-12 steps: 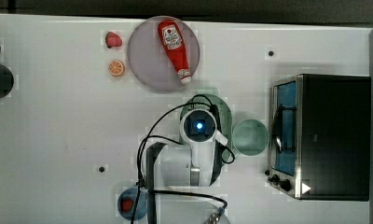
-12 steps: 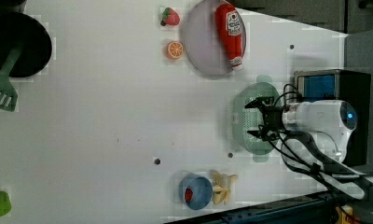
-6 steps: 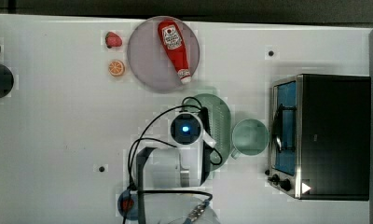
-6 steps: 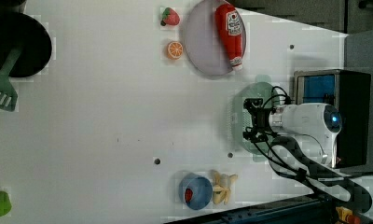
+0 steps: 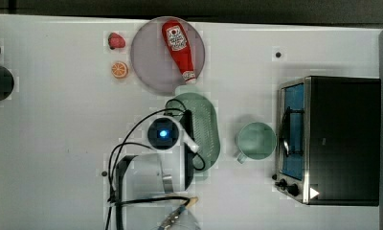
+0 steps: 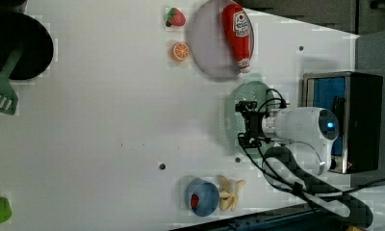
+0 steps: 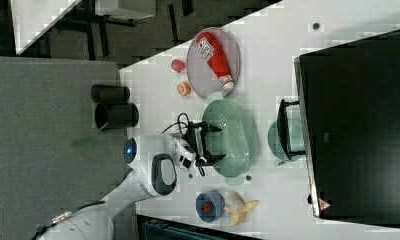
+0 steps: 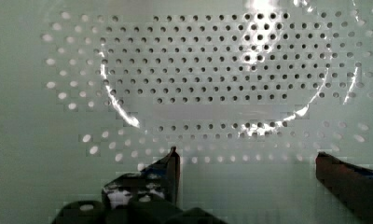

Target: Drag strainer right to left.

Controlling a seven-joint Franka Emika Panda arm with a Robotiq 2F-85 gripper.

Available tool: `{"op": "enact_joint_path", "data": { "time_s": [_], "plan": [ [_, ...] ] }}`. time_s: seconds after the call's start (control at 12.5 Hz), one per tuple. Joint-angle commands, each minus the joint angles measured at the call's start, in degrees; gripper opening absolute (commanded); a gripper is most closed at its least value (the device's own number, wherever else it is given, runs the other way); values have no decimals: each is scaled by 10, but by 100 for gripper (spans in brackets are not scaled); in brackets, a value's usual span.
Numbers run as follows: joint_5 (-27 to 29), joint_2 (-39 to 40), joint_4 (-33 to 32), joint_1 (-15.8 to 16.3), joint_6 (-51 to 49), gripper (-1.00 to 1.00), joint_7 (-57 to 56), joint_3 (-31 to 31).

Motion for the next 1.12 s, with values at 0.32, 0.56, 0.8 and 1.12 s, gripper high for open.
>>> {"op": "enact_joint_path", "data": {
  "time_s": [0.32,0.56,0.8,1.12],
  "plan": [
    [-2,10,16,72,-3,100,120,28],
    [-2,26,39,99,-5,100,165,29],
    [-1,51,74,123,-8,100,184,30],
    [25,79,130,155,-49,100,189,32]
  ]
}}
